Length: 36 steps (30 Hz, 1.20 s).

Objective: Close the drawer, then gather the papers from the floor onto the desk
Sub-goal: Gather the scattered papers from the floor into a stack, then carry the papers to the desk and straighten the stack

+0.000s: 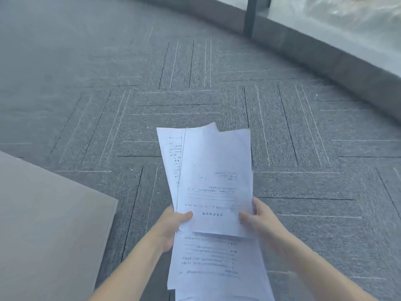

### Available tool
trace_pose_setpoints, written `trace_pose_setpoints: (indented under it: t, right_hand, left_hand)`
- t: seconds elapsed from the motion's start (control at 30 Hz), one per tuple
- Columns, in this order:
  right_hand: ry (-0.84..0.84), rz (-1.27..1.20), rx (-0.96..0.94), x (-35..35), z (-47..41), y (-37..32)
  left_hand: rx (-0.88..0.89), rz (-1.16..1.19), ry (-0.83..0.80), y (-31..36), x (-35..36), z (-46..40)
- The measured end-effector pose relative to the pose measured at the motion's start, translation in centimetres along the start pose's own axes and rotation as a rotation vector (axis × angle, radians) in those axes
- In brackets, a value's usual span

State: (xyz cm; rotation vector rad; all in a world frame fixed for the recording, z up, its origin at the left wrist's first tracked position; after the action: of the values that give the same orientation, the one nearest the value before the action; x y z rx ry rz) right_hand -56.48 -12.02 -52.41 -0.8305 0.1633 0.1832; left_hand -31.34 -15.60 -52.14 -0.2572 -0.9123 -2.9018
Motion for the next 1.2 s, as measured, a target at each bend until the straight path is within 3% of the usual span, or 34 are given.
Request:
trace_pose_setpoints:
  t: [0.1, 0.23, 0.6, 0.93, 1.2]
  right_hand:
    - [0.028, -0.005, -0.131, -1.1, 3.2, -7.4]
    - [0.011, -0.028, -0.302, -2.2, 9.4, -18.1]
    - [-0.084, -0.072, -0.639, 0.7, 29.1, -41.0]
    - [-0.246, -0.076, -0.932, 8.2, 48.3, -53.1]
    - [-0.444, -0.018, -1.145, 18.9, 66.2, -57.7]
  left_hand:
    - [0.085, 0.058, 0.069, 5.6, 0.6, 4.8]
    - [0.182, 0.204, 0.035, 14.1, 1.4, 13.6]
    - [0.728, 0.061, 0.183, 29.1, -1.8, 40.8]
    - [1.031, 0.135, 0.354, 31.8, -8.9, 65.9]
    - [1.245, 0.257, 0.597, 25.8, -16.5, 88.1]
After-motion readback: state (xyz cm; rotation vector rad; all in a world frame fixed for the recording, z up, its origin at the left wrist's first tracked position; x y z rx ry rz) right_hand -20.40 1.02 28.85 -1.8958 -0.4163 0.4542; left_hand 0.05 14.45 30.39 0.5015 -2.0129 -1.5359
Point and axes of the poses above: each hand's wrist, its own z-axis away from the middle knuckle, its own x-axis out of the palm, y = z × x, the point moved 2 cm from there along -z, towards the middle knuckle, and after that the axes turned 7 degrees about z, right-handed, at the moved point
